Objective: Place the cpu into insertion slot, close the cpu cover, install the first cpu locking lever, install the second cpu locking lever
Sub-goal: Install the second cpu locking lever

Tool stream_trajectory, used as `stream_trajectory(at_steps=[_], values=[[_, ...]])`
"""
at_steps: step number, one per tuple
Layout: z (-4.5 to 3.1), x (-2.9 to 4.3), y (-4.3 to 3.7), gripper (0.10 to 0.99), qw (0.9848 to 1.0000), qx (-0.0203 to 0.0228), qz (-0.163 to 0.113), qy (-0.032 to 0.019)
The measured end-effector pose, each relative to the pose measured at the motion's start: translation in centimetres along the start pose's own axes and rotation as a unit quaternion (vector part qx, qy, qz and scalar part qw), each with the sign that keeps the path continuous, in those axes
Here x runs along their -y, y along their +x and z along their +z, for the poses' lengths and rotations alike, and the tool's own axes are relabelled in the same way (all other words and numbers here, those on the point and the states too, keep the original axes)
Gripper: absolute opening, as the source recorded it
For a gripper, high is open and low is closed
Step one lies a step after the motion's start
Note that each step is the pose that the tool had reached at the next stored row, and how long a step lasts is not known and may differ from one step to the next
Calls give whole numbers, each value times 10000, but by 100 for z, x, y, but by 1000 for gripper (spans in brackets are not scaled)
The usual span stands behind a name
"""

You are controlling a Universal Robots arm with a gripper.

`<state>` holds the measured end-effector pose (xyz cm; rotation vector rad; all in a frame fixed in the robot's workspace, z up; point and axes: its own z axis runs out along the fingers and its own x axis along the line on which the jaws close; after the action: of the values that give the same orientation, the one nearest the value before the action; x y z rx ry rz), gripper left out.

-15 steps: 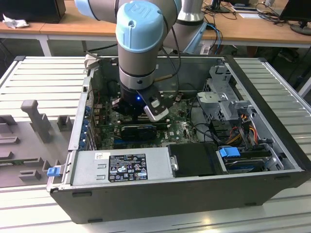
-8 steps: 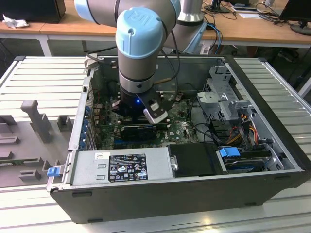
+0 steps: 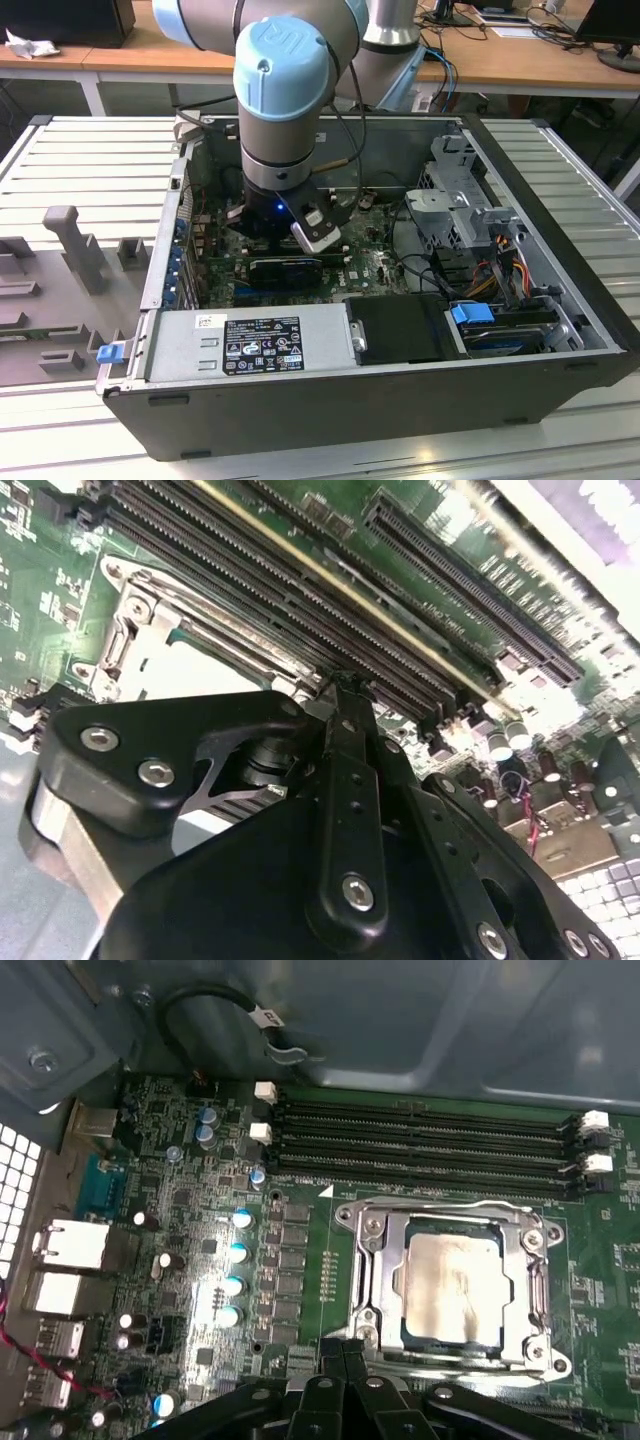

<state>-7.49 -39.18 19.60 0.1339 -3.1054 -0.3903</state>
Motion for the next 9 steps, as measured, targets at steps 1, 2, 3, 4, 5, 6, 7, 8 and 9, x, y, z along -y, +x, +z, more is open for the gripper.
stream_trajectory(at_steps=[1,2,3,4,5,6,7,8,9], values=[[6,-7,5,106,10000,-1,1,0],[6,-7,6,106,10000,-2,0,-1],[5,-8,5,106,10000,-2,0,0],[-5,-11,5,106,10000,0,-1,-2],[-42,-22,5,106,10000,1,0,-5],[-99,-35,6,106,10000,-1,1,-2],[-130,-43,6,106,10000,-1,0,-1],[-187,-58,6,106,10000,-2,0,2],[-230,-69,6,106,10000,-2,1,5]])
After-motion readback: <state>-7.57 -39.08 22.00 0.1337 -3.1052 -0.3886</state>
